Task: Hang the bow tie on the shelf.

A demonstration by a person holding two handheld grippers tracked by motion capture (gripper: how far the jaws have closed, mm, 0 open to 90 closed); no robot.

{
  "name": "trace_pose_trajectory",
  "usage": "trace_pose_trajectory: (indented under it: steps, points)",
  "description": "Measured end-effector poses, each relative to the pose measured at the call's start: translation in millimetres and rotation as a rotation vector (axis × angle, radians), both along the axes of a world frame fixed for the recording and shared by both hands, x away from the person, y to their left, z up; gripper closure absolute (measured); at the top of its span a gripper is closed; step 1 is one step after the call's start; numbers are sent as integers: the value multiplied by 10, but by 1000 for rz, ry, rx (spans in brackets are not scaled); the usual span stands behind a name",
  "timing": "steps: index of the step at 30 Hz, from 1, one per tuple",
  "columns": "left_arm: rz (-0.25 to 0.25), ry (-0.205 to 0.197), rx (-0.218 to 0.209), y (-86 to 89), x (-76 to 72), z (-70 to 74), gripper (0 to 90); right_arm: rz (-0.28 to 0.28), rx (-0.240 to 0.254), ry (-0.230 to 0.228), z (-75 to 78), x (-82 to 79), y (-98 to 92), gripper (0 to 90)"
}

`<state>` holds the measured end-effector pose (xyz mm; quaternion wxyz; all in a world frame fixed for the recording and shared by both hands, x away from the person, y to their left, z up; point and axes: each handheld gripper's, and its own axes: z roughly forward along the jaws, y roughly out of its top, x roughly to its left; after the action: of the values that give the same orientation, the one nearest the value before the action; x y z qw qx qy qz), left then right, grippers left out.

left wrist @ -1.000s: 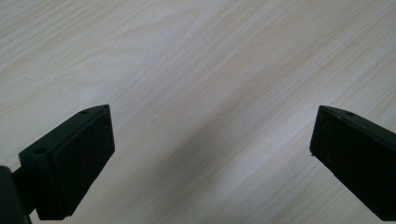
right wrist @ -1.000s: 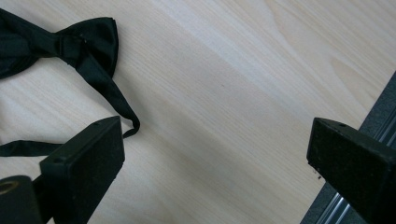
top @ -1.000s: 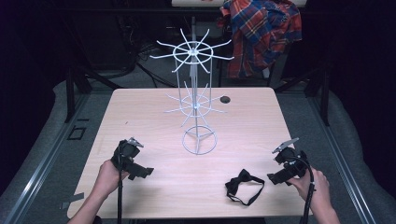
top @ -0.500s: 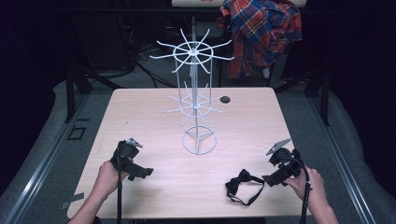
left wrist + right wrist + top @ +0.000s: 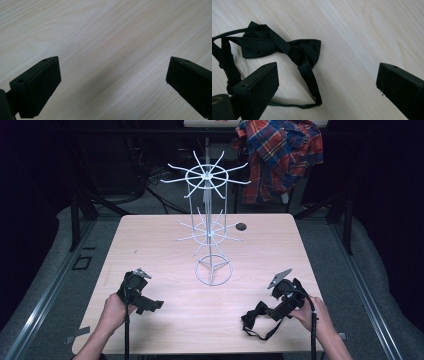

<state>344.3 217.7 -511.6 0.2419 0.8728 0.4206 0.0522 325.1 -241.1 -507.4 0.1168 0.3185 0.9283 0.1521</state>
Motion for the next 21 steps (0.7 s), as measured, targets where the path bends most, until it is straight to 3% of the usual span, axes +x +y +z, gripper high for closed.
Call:
trace_pose_trajectory:
  steps: [4,5,8,9,14,16,21]
  points:
    - [0,3,1,4,4,-8,1,40,-10,7,-47,8,103,68]
    - [-1,3,4,-2,5,-11,1,77,4,-7,-68,-3,154,103]
    - [-4,4,7,-13,6,-13,1,124,-23,-19,-84,-18,231,126]
    - [-5,4,8,-16,5,-13,1,162,-31,-21,-104,-35,305,150]
    - [-3,4,8,-18,5,-14,1,195,-37,-8,-157,-21,383,189]
    - [-7,5,10,-17,3,-12,1,215,-52,17,-192,-14,405,252]
    - [-8,6,10,-22,3,-16,1,216,-49,31,-232,-12,404,310]
